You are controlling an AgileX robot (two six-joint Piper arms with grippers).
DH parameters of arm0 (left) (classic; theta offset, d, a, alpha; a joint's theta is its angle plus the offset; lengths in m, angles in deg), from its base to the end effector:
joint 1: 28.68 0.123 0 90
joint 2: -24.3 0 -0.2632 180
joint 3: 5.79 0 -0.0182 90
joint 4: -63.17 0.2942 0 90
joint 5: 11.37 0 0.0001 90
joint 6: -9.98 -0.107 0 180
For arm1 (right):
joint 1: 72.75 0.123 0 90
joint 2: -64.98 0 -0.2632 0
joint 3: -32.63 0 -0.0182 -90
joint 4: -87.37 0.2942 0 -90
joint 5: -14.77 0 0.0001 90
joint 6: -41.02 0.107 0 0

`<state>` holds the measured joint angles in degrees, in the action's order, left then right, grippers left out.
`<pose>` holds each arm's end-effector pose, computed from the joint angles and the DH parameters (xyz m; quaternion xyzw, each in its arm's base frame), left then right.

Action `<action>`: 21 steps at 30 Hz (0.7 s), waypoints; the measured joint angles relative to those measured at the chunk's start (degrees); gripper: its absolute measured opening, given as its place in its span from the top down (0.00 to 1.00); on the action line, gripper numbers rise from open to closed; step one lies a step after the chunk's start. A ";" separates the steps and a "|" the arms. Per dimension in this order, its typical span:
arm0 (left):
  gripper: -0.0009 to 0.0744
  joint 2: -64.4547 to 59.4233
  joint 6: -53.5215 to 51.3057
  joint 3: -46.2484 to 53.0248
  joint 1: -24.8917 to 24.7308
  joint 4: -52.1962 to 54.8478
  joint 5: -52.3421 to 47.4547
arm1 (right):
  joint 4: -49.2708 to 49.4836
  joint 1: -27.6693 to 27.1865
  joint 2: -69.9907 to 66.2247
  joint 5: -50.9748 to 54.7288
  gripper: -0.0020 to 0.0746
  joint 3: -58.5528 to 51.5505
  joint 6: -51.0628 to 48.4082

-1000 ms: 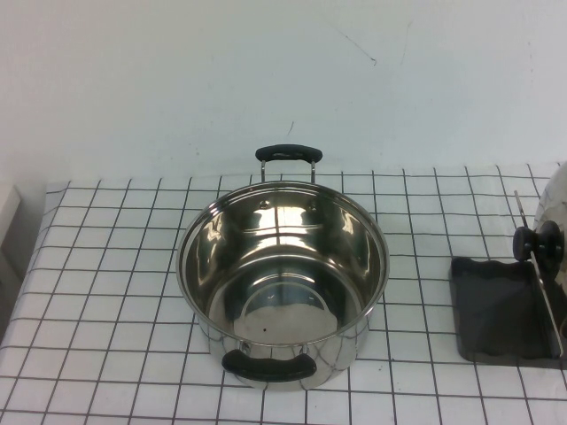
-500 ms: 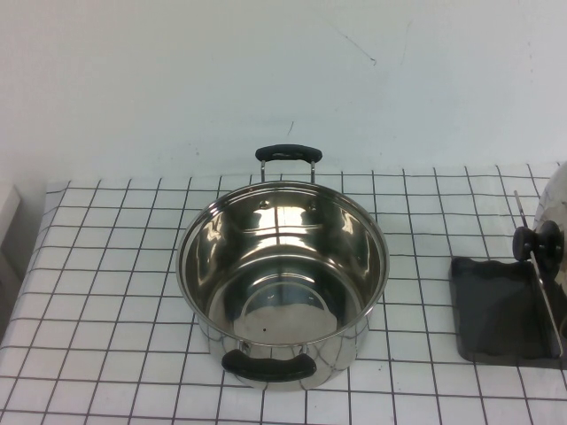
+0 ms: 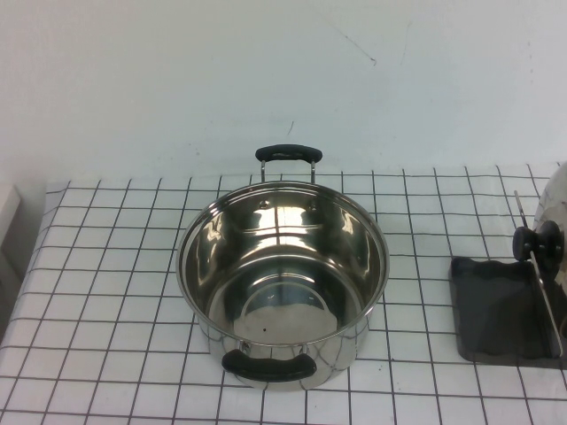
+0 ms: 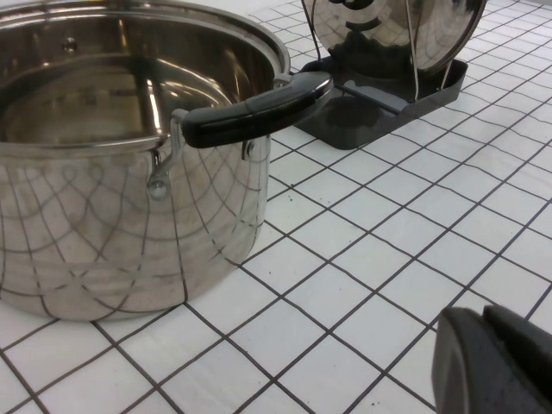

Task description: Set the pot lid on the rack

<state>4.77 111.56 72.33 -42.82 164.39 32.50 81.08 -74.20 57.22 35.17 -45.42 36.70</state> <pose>0.0991 -0.0999 0.1653 0.3290 0.7117 -0.3438 0.5167 0.1338 -0.0075 0.1684 -0.0496 0.7975 -0.0763 0.5964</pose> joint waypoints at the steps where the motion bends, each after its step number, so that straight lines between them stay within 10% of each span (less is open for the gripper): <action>1: 0.99 0.00 0.00 0.00 0.00 0.00 0.00 | 0.00 -0.05 0.00 0.00 0.98 0.00 0.10; 21: 0.99 0.00 0.00 0.00 0.00 0.00 0.11 | 2.76 -0.05 0.00 0.12 0.98 0.00 5.22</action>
<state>4.77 111.56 72.33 -42.82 164.39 32.61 83.84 -74.24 57.22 35.28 -45.42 41.92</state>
